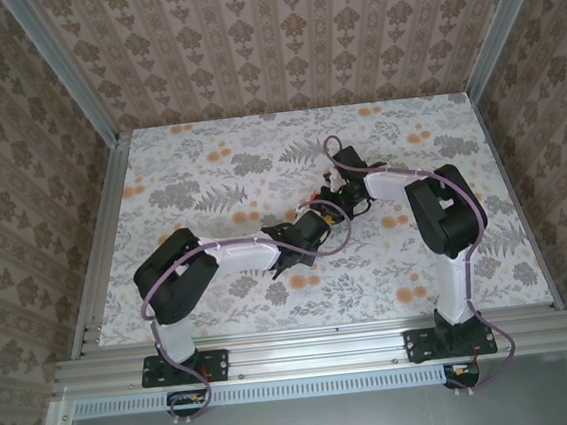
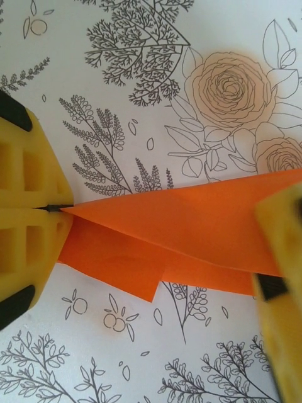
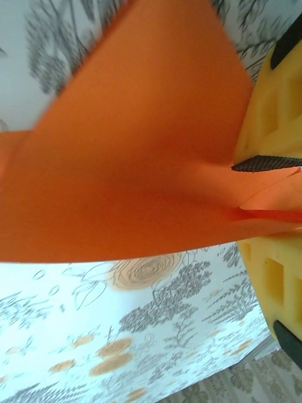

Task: Fold a paper plane with a square sheet of paper (pick it up from the middle)
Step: Fold the wing for the fifth time at the center of the table.

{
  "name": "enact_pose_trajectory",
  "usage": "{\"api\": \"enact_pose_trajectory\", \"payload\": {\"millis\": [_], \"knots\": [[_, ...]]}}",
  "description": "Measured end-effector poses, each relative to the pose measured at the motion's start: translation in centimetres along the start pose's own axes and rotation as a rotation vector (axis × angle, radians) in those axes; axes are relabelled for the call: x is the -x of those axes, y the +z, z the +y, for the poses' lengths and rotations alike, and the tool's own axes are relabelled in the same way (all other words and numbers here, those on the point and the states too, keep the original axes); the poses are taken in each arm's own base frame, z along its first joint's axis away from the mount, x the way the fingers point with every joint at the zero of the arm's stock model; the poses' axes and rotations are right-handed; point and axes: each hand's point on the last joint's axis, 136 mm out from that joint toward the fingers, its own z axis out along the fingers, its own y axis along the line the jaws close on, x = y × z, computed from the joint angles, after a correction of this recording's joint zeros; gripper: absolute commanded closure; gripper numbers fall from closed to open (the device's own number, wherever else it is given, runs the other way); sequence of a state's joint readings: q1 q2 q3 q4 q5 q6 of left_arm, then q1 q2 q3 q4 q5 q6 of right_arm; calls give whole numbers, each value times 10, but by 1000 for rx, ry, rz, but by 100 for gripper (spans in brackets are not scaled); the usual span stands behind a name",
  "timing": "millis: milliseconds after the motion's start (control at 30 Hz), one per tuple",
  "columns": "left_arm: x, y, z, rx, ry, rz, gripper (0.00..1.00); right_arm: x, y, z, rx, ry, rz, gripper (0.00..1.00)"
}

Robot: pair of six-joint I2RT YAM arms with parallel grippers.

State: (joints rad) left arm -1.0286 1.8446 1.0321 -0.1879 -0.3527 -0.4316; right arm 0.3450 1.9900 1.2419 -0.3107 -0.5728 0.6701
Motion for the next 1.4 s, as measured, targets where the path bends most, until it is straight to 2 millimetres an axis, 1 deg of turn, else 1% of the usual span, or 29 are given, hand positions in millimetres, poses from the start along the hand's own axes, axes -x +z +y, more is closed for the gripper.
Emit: {"api": "enact_pose_trajectory", "payload": {"millis": [100, 167, 267, 367, 433, 567, 767, 867, 1100, 1267, 1400], "knots": [[-1, 1, 0, 23, 31, -8, 100, 9, -16, 7, 6, 14, -47, 69], [-1, 1, 0, 37, 55, -14, 100, 13, -29, 16, 23, 13, -79, 70], [-1, 1, -1, 57, 89, -21, 100, 14, -44, 29, 48, 0, -114, 75], [-1, 1, 0, 76, 118, -29, 100, 13, -53, 36, 71, 0, -134, 79], [-1, 1, -1, 83, 132, -33, 100, 13, -54, 38, 80, 4, -134, 84], [-1, 2, 0, 97, 146, -37, 100, 9, -46, 38, 85, 16, -109, 89], [0, 2, 0, 123, 166, -46, 100, -4, -13, 24, 62, 37, -23, 91], [1, 3, 0, 133, 169, -47, 100, -10, -4, 20, 53, 40, 7, 91], [2, 3, 0, 143, 177, -50, 100, -15, -1, 13, 32, 29, 26, 92], [2, 3, 0, 149, 182, -49, 100, -17, 5, 2, -7, 32, 38, 92], [2, 3, -1, 151, 191, -50, 100, -17, 7, -4, -25, 34, 39, 92]]}}
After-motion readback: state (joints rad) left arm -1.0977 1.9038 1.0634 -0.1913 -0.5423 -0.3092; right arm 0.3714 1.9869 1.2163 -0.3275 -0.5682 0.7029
